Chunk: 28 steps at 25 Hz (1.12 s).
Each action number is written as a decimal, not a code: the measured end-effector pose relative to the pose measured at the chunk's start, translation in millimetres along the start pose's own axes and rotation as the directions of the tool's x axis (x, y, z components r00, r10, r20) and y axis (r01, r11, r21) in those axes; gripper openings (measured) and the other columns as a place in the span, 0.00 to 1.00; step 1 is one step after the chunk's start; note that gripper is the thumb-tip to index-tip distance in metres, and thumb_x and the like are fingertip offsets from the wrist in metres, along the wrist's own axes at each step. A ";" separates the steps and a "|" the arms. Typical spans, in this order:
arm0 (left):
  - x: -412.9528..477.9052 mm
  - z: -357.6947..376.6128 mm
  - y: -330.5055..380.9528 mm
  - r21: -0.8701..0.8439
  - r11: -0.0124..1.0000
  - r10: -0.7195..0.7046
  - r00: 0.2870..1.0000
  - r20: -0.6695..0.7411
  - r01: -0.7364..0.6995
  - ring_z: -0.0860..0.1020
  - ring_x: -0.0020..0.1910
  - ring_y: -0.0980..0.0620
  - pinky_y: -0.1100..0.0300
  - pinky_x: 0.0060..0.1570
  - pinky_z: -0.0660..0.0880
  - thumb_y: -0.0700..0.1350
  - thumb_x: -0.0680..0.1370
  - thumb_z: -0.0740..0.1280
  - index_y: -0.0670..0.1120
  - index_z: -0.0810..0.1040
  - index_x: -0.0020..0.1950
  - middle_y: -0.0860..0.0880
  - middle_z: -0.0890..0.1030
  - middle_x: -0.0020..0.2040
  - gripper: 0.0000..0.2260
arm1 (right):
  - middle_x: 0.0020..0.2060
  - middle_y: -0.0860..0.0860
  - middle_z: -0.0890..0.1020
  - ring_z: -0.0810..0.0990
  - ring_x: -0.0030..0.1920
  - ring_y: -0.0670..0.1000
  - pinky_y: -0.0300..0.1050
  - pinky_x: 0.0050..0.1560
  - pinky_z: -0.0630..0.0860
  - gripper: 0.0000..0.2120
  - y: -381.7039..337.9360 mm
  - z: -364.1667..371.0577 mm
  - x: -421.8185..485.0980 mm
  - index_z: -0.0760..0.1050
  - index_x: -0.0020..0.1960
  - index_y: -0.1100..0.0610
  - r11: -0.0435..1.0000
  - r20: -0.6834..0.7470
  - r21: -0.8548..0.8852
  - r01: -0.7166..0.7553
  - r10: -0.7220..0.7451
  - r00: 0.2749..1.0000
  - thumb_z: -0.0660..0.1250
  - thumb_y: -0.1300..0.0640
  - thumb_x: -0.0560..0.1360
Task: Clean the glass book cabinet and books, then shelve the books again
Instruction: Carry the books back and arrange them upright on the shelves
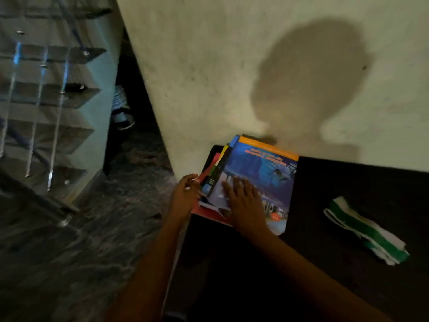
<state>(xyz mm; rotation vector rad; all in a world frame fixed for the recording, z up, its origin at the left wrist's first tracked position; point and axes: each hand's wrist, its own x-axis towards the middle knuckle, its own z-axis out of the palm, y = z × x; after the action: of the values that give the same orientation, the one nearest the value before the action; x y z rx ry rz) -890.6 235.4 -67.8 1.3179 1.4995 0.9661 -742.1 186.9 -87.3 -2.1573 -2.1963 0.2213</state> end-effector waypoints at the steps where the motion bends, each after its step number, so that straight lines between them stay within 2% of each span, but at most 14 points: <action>1: 13.6 1.8 1.5 0.026 0.999 0.017 0.999 0.039 -0.018 0.78 0.43 0.48 0.66 0.42 0.75 0.37 0.80 0.60 0.45 0.75 0.56 0.45 0.79 0.48 0.08 | 0.55 0.59 0.81 0.81 0.53 0.62 0.57 0.48 0.78 0.37 -2.3 -5.5 -1.8 0.79 0.59 0.55 1.000 -0.024 -0.022 -0.014 0.013 1.000 0.76 0.37 0.54; 2: 26.8 5.5 1.6 0.081 0.996 0.036 0.996 0.080 -0.042 0.79 0.46 0.46 0.60 0.48 0.77 0.39 0.80 0.61 0.44 0.77 0.56 0.42 0.81 0.51 0.08 | 0.58 0.60 0.79 0.79 0.57 0.61 0.56 0.52 0.77 0.36 -0.8 -8.5 -2.9 0.77 0.61 0.56 1.000 -0.052 -0.003 -0.008 0.008 0.999 0.74 0.38 0.58; 3: 37.2 10.5 0.8 0.141 0.988 0.046 0.990 0.131 -0.064 0.79 0.51 0.44 0.56 0.53 0.76 0.42 0.80 0.62 0.43 0.78 0.58 0.41 0.81 0.53 0.09 | 0.65 0.60 0.73 0.73 0.64 0.61 0.54 0.62 0.71 0.37 2.8 -11.2 -6.6 0.70 0.68 0.57 0.997 -0.032 0.071 -0.012 0.014 0.999 0.66 0.38 0.64; 4: 43.5 15.4 0.5 0.201 0.977 0.040 0.981 0.187 -0.078 0.78 0.55 0.43 0.54 0.55 0.74 0.43 0.80 0.62 0.43 0.78 0.59 0.40 0.81 0.56 0.11 | 0.72 0.57 0.62 0.62 0.72 0.59 0.53 0.70 0.60 0.38 7.6 -11.8 -11.2 0.60 0.74 0.54 0.990 0.002 0.138 -0.027 0.027 1.000 0.56 0.36 0.69; 5: 47.6 20.3 -0.7 0.258 0.962 0.023 0.970 0.243 -0.088 0.78 0.57 0.42 0.55 0.56 0.72 0.45 0.80 0.61 0.43 0.78 0.60 0.41 0.80 0.57 0.12 | 0.75 0.52 0.51 0.50 0.76 0.55 0.52 0.75 0.49 0.39 13.0 -9.6 -17.7 0.49 0.75 0.50 0.982 0.018 0.186 -0.037 0.034 0.999 0.48 0.34 0.69; 7: 53.3 25.8 -4.1 0.314 0.947 -0.044 0.946 0.321 -0.062 0.78 0.56 0.41 0.54 0.56 0.73 0.50 0.80 0.61 0.44 0.78 0.60 0.40 0.80 0.57 0.14 | 0.73 0.45 0.41 0.39 0.75 0.49 0.53 0.75 0.42 0.37 23.4 -9.4 -30.6 0.41 0.73 0.44 0.966 0.049 0.257 -0.032 0.020 0.999 0.45 0.33 0.68; 9: 61.6 27.5 -4.1 0.247 0.969 -0.126 0.909 0.398 0.026 0.78 0.55 0.38 0.47 0.58 0.74 0.53 0.77 0.60 0.45 0.79 0.56 0.38 0.80 0.55 0.16 | 0.75 0.45 0.46 0.43 0.75 0.47 0.54 0.75 0.45 0.37 26.6 -18.4 -31.3 0.48 0.74 0.44 0.944 0.091 0.325 -0.061 0.033 0.995 0.55 0.33 0.70; 11: 68.7 30.8 6.8 0.165 0.975 -0.210 0.852 0.479 0.147 0.78 0.51 0.39 0.46 0.57 0.74 0.49 0.79 0.60 0.43 0.77 0.52 0.36 0.79 0.52 0.11 | 0.73 0.50 0.61 0.58 0.73 0.51 0.55 0.72 0.58 0.34 15.4 -32.0 -18.1 0.60 0.73 0.49 0.879 0.061 0.419 -0.226 0.222 0.973 0.63 0.36 0.72; 13: 73.5 36.8 18.7 0.164 0.964 -0.263 0.817 0.513 0.208 0.77 0.48 0.42 0.47 0.55 0.74 0.46 0.80 0.60 0.40 0.76 0.54 0.38 0.78 0.50 0.11 | 0.70 0.54 0.62 0.61 0.70 0.56 0.56 0.68 0.64 0.35 -4.0 -36.0 -0.5 0.60 0.71 0.50 0.847 -0.011 0.309 -0.433 0.458 0.889 0.63 0.34 0.71; 15: 73.7 41.2 28.2 0.160 0.948 -0.317 0.778 0.542 0.275 0.78 0.47 0.43 0.49 0.52 0.76 0.48 0.80 0.61 0.39 0.76 0.56 0.40 0.78 0.49 0.13 | 0.71 0.58 0.60 0.59 0.70 0.60 0.57 0.66 0.63 0.39 -18.0 -30.4 10.7 0.55 0.72 0.52 0.820 0.029 0.157 -0.550 0.553 0.833 0.62 0.33 0.70; 18: 72.7 44.1 31.5 0.026 0.924 -0.316 0.720 0.617 0.383 0.78 0.43 0.46 0.54 0.40 0.76 0.46 0.81 0.59 0.37 0.74 0.58 0.40 0.79 0.51 0.13 | 0.65 0.61 0.68 0.66 0.65 0.60 0.51 0.61 0.67 0.36 -13.3 -40.9 17.6 0.58 0.70 0.54 0.809 0.037 0.183 -0.559 0.563 0.826 0.65 0.37 0.70; 21: 62.7 54.4 26.4 -0.164 0.866 -0.251 0.695 0.673 0.472 0.81 0.40 0.48 0.54 0.37 0.78 0.43 0.80 0.61 0.38 0.72 0.61 0.39 0.80 0.52 0.13 | 0.58 0.59 0.75 0.74 0.58 0.59 0.46 0.54 0.70 0.32 -3.2 -61.3 17.2 0.60 0.69 0.55 0.842 0.075 0.175 -0.510 0.505 0.860 0.68 0.45 0.72; 25: 40.8 71.1 16.8 -0.223 0.876 -0.167 0.704 0.691 0.427 0.79 0.48 0.41 0.43 0.51 0.76 0.39 0.78 0.63 0.41 0.72 0.65 0.37 0.79 0.56 0.15 | 0.59 0.60 0.75 0.74 0.60 0.61 0.50 0.56 0.71 0.26 -0.9 -66.3 7.6 0.60 0.70 0.55 0.811 0.012 0.086 -0.578 0.580 0.815 0.63 0.56 0.74; 28: 32.8 80.3 31.0 -0.227 0.928 -0.078 0.749 0.658 0.295 0.78 0.52 0.38 0.40 0.56 0.74 0.38 0.79 0.63 0.43 0.72 0.65 0.36 0.78 0.58 0.15 | 0.61 0.60 0.75 0.74 0.61 0.62 0.51 0.58 0.70 0.27 21.0 -83.7 -15.0 0.60 0.72 0.52 0.766 -0.062 0.205 -0.610 0.632 0.773 0.63 0.53 0.75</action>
<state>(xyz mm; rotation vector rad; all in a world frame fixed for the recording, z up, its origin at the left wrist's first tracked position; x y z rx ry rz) -806.0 271.8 -66.5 1.0738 0.8725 0.5062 -709.4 177.6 -6.6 -2.6263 -1.2576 0.2756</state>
